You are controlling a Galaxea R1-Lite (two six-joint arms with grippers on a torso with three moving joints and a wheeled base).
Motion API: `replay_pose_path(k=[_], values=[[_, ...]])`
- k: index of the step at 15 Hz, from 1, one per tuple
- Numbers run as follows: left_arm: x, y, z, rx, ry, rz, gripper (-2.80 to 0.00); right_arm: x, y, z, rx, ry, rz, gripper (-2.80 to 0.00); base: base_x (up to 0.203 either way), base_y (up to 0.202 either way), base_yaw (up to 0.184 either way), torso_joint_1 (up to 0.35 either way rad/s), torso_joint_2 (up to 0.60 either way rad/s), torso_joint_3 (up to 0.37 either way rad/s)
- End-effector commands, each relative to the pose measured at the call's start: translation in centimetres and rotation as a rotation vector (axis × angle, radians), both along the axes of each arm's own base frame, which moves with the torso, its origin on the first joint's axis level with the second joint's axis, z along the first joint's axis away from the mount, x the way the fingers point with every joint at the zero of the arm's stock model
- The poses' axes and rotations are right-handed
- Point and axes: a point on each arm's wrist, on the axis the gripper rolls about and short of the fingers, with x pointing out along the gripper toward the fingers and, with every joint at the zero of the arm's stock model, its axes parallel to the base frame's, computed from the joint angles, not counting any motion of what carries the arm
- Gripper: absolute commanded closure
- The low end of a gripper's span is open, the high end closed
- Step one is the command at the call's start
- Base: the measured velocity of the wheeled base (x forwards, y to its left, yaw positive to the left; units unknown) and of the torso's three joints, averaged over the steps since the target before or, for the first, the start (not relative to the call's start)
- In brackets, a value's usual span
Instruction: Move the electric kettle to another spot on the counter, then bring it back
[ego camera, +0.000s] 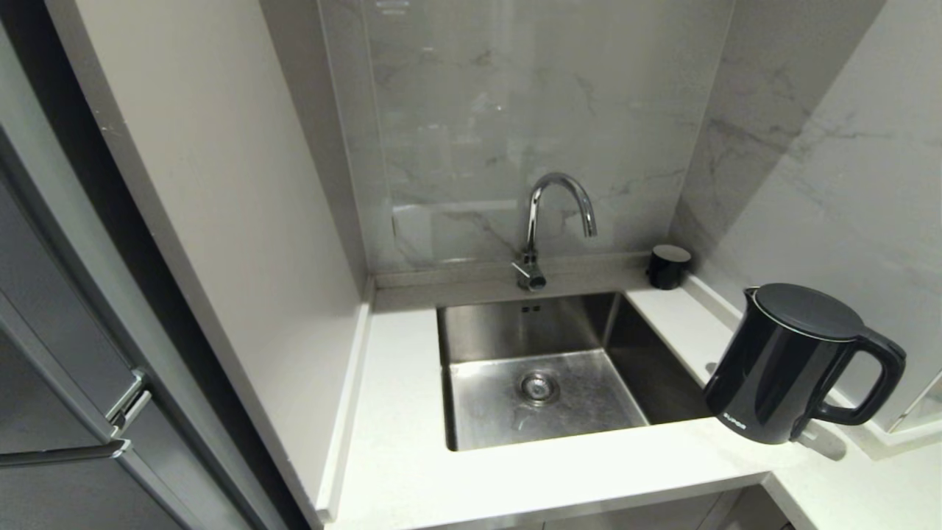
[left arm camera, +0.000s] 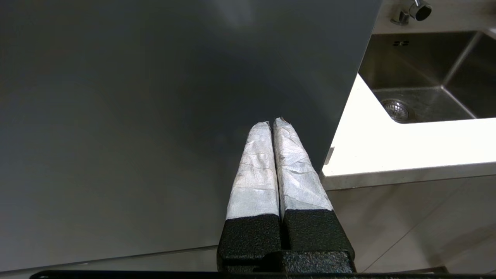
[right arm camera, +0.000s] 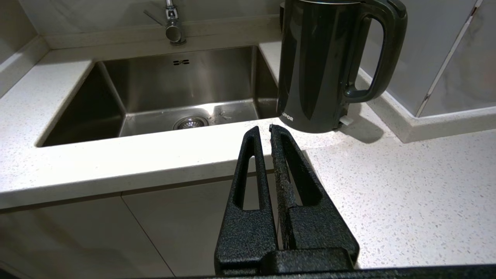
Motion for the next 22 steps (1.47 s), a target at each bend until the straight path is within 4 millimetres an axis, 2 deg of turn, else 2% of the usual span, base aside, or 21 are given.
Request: replay_pose_path(k=[1,7,22], values=[[0.01,0.00,0.00,0.000,0.002,0.000,0.00,0.00,0.00,0.00,0.000,0.000,0.000,0.00,0.000,0.000,0.000,0.000,0.00,0.000],[0.01,0.00,0.00,0.000,0.002,0.000,0.00,0.00,0.00,0.00,0.001,0.000,0.002,0.00,0.000,0.000,0.000,-0.012,0.02,0.018],[0.01,0.00,0.00,0.000,0.002,-0.001,0.00,0.01,0.00,-0.01,0.003,0.003,0.000,0.00,0.000,0.000,0.000,-0.128,0.33,0.193]])
